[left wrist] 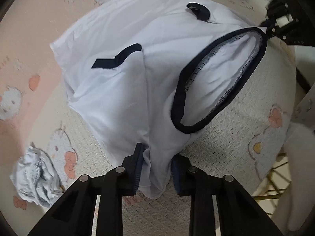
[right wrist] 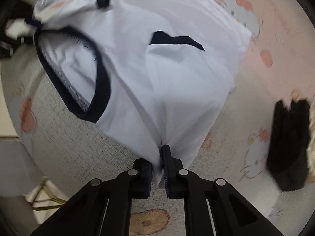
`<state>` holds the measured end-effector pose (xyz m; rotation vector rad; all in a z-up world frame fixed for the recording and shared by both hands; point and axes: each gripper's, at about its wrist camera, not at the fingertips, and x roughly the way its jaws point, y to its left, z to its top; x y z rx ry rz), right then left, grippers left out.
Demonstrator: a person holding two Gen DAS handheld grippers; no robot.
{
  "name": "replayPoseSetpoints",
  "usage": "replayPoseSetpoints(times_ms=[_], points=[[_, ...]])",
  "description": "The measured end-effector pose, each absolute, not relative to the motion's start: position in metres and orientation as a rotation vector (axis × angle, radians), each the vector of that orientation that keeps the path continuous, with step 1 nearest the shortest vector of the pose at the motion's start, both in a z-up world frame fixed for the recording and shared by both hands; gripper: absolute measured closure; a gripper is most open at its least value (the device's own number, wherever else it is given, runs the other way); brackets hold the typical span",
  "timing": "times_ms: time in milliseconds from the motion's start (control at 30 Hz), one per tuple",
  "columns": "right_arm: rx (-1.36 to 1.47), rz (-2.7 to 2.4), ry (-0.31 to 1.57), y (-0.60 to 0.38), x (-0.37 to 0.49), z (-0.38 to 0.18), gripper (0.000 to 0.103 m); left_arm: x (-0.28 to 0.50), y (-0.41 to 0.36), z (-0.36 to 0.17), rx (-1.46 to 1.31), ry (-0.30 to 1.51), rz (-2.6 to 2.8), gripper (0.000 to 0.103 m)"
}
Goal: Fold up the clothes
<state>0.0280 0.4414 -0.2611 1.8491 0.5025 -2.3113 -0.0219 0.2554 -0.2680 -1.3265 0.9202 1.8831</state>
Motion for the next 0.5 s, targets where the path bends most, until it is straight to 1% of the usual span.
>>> replayPoseSetpoints(times_ms=[100,267,333,400,500], points=[[1.847,-2.325,0.355,0.456,0.022,-0.255,0.096,-0.031,0.255,-0.258,-1.335,0.881,1.887,0.080],[1.772,-2.388,0.209,0.466,0.018,-0.236,0.096,-0.041,0.255,-0.236,-1.256,0.864,1.983,0.080],[1.729,-2.413,0.179,0.468,0.016,-0.228,0.096,-0.045,0.255,-0.232,-1.244,0.853,2.004,0.080],[1.708,-2.448,0.161,0.472,0.014,-0.223,0.096,-0.049,0.255,-0.229,-1.232,0.841,2.025,0.082],[1.713,-2.478,0.151,0.480,0.002,-0.223,0.096,-0.060,0.256,-0.234,-1.236,0.883,2.038,0.086]])
